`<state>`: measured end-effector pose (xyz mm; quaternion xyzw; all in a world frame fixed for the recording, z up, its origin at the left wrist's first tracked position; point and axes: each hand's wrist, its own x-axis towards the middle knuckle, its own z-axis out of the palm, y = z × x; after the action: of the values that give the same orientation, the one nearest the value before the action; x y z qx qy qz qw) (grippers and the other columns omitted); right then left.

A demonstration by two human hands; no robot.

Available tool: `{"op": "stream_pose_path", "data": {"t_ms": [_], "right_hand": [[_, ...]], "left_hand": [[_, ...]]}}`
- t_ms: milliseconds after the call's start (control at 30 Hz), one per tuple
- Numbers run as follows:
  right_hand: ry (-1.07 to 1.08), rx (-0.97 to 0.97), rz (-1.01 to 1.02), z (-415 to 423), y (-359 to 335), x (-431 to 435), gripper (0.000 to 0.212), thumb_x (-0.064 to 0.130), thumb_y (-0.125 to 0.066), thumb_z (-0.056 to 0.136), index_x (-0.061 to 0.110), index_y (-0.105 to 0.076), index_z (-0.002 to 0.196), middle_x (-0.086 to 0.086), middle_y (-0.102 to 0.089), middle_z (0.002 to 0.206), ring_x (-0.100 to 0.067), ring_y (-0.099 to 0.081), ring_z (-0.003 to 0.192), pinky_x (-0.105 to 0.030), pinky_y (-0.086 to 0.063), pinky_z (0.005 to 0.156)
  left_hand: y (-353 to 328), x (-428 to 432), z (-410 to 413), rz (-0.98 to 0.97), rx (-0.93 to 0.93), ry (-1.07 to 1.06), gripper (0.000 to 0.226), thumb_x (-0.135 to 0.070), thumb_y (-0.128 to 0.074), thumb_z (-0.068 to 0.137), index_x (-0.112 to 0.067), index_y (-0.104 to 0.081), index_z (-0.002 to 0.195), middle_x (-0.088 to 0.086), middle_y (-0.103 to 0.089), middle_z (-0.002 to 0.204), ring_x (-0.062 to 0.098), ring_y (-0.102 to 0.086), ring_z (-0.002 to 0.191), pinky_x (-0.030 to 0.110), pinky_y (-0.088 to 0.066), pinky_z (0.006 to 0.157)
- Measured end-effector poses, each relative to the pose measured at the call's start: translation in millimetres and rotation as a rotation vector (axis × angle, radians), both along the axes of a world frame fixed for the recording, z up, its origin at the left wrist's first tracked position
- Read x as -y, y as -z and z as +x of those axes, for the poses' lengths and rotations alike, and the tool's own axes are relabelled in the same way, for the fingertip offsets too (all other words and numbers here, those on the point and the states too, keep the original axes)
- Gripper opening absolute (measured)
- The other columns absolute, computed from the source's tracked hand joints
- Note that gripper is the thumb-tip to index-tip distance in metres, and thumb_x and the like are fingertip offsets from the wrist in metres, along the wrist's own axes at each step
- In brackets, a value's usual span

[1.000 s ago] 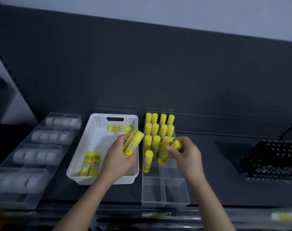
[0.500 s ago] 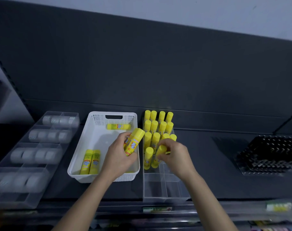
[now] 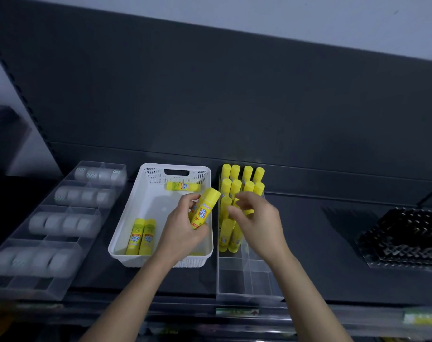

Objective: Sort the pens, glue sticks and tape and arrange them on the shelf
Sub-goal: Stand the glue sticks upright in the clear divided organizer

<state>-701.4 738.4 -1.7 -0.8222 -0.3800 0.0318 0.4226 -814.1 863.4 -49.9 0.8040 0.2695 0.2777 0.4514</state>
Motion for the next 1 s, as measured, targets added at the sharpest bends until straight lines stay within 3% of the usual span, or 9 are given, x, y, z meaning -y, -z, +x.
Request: {"op": "stream_pose_path", "data": {"t_ms": [167,233,333,400,567,733,833,1000], "right_hand": [[-0.054,-0.37,0.066,-9,-10,-32,0.017,0.031,-0.069,0.084,0.017,-0.065,0.091,0.001,-0.063,0.073,-0.015,-0.059,0.069,-0.039,-0.053,0.068],[-0.033,-0.479,0.106,-9,-8,-36,0.013,0.027,-0.071,0.082,0.018,-0.061,0.084,-0.003,-0.061,0.071,-0.015,-0.057,0.067,-0.037,-0.052,0.061],[0.04,-0.603,0.187,-3,-11,-33,0.01,0.016,-0.07,0.081,0.012,-0.061,0.083,-0.008,-0.063,0.075,-0.018,-0.059,0.066,-0.031,-0.051,0.059],[0.085,-0.621,0.25,5,-20,-24,0.009,0.013,-0.068,0.081,0.009,-0.063,0.086,-0.009,-0.063,0.076,-0.019,-0.059,0.066,-0.03,-0.051,0.057],[0.113,-0.459,0.195,31,-38,16,0.002,0.013,-0.067,0.081,0.012,-0.067,0.082,-0.009,-0.067,0.074,-0.014,-0.06,0.065,-0.03,-0.051,0.06],[0.172,-0.141,-0.114,40,-24,41,0.009,0.014,-0.068,0.075,0.021,-0.065,0.079,0.007,-0.065,0.068,-0.009,-0.058,0.063,-0.015,-0.041,0.054],[0.146,-0.102,-0.206,38,-6,44,0.015,0.006,-0.066,0.072,0.017,-0.069,0.083,0.002,-0.067,0.072,-0.017,-0.062,0.07,-0.02,-0.044,0.057],[0.049,-0.118,-0.247,33,20,41,0.031,0.002,-0.068,0.072,0.015,-0.072,0.1,0.004,-0.066,0.082,-0.006,-0.062,0.073,-0.003,-0.04,0.055]], "left_hand": [[3,0,0,0.022,0.02,0.07,0.056,-0.011,-0.064,0.074,-0.022,-0.047,0.126,-0.014,-0.057,0.098,-0.006,-0.054,0.091,0.007,-0.042,0.068],[3,0,0,0.024,0.017,0.088,0.054,-0.015,-0.065,0.074,-0.024,-0.047,0.124,-0.014,-0.058,0.097,-0.001,-0.056,0.09,0.008,-0.042,0.069],[2,0,-2,-0.028,0.016,0.128,0.052,-0.047,-0.059,0.074,-0.032,-0.045,0.122,-0.02,-0.056,0.107,-0.009,-0.053,0.098,0.005,-0.039,0.076],[2,-1,-1,-0.04,0.015,0.147,0.059,-0.063,-0.045,0.078,-0.03,-0.046,0.127,-0.02,-0.055,0.109,-0.006,-0.052,0.098,0.009,-0.037,0.08],[4,-4,2,0.021,0.064,0.082,0.028,-0.037,-0.037,0.093,-0.024,-0.057,0.108,-0.011,-0.051,0.074,0.001,-0.05,0.071,0.016,-0.036,0.066],[11,-7,5,0.087,0.037,0.082,0.024,-0.035,-0.042,0.092,-0.025,-0.057,0.107,-0.01,-0.051,0.078,0.005,-0.051,0.074,0.018,-0.038,0.068],[10,-6,5,0.038,0.058,0.086,0.017,-0.03,-0.047,0.095,-0.028,-0.056,0.11,-0.009,-0.054,0.08,0.005,-0.053,0.072,0.015,-0.041,0.066],[9,-5,4,0.009,0.052,0.091,0.02,-0.014,-0.052,0.096,-0.028,-0.055,0.109,-0.009,-0.057,0.082,0.01,-0.055,0.074,0.012,-0.042,0.064]]}}
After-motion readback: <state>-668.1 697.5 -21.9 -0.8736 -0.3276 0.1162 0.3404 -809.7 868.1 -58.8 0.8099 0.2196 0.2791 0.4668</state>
